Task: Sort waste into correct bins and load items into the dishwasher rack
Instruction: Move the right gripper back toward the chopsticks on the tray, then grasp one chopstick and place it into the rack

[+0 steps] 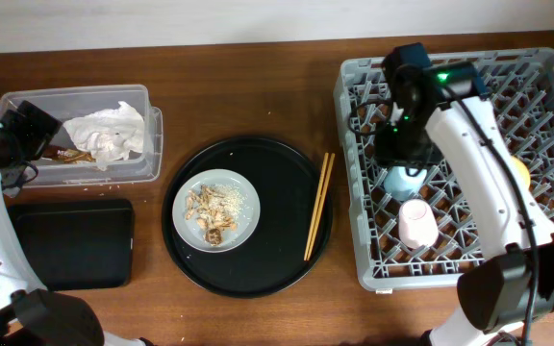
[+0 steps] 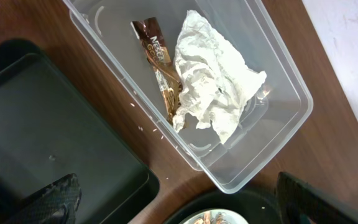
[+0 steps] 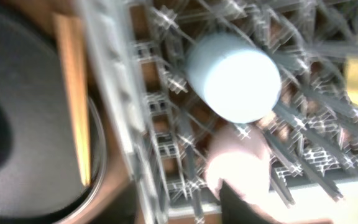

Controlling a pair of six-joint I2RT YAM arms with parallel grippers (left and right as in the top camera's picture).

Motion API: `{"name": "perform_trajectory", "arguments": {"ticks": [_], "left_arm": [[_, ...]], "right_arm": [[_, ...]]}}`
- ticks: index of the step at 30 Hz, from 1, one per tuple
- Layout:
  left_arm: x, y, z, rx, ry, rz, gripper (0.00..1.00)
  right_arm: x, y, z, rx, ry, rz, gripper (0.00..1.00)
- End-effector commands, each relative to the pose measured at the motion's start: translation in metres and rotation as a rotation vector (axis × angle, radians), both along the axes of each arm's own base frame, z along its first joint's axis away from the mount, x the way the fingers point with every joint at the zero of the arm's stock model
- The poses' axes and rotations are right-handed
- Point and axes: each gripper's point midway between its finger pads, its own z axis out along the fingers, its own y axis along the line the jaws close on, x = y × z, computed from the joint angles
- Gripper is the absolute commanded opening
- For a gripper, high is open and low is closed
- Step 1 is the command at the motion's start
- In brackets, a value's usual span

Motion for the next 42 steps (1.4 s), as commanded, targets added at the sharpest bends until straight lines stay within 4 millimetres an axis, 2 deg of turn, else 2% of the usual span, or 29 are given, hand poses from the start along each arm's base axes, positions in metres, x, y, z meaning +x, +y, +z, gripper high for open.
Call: {"name": "perform_trajectory", "arguments": {"ticks": [1, 2, 5, 9, 12, 17, 20, 22, 25, 27, 29, 31, 32, 33, 35, 37, 42], "left_arm": [[-0.001, 0.003, 0.003, 0.008, -0.006, 0.013, 0.99], [-0.001, 0.003, 0.003, 0.008, -0.006, 0.013, 0.99], [-0.001, 0.003, 0.003, 0.008, -0.006, 0.013, 0.99], [-0.001, 0.003, 0.003, 0.008, -0.006, 0.013, 0.99], [-0.001, 0.003, 0.003, 0.008, -0.006, 0.013, 0.99], [-0.001, 0.003, 0.003, 0.008, -0.006, 0.013, 0.99], [-0.001, 0.003, 0.003, 0.008, -0.006, 0.013, 0.99], [-0.001, 0.003, 0.003, 0.008, -0.006, 0.013, 0.99], [-0.001, 0.003, 0.003, 0.008, -0.006, 0.013, 0.99], [-0.001, 0.003, 0.003, 0.008, -0.006, 0.013, 0.99], [-0.001, 0.003, 0.003, 0.008, -0.006, 0.013, 0.99], [-0.001, 0.003, 0.003, 0.008, -0.006, 0.013, 0.99], [-0.001, 0.003, 0.003, 0.008, -0.006, 0.013, 0.99], [-0.001, 0.003, 0.003, 0.008, -0.006, 0.013, 0.99], [-0.001, 0.003, 0.003, 0.008, -0.006, 0.013, 0.99], [-0.001, 0.003, 0.003, 0.008, -0.006, 0.013, 0.99], [-0.001, 0.003, 0.003, 0.008, -0.006, 0.013, 0.99]], "right_arm": [[-0.023, -0.04, 0.002, -0.088, 0.093, -0.11, 0.05], [-0.035, -0.047, 0.002, -0.095, 0.145, -0.126, 0.04], [-0.052, -0.051, -0.011, -0.106, 0.229, -0.133, 0.04], [-0.054, -0.051, -0.054, -0.109, 0.249, -0.133, 0.04], [-0.064, -0.052, -0.069, -0.115, 0.287, -0.131, 0.04], [-0.071, -0.055, -0.067, -0.132, 0.313, -0.133, 0.04], [-0.082, -0.07, -0.058, -0.236, 0.342, -0.213, 0.04], [-0.084, -0.07, -0.049, -0.24, 0.342, -0.237, 0.04], [-0.078, -0.068, -0.019, -0.217, 0.276, -0.248, 0.04], [-0.071, -0.051, -0.009, -0.12, 0.227, -0.237, 0.04], [-0.05, 0.009, -0.005, 0.11, 0.129, -0.005, 0.05], [-0.031, 0.066, -0.003, 0.202, 0.02, 0.139, 0.12], [-0.024, 0.088, -0.002, 0.214, -0.035, 0.188, 0.32], [-0.012, 0.106, -0.001, 0.19, -0.113, 0.154, 0.54], [-0.005, 0.103, -0.006, 0.109, -0.168, 0.029, 0.55], [-0.005, 0.113, -0.019, 0.118, -0.179, 0.002, 0.54], [-0.01, 0.141, -0.076, 0.106, -0.131, 0.011, 0.48]]}}
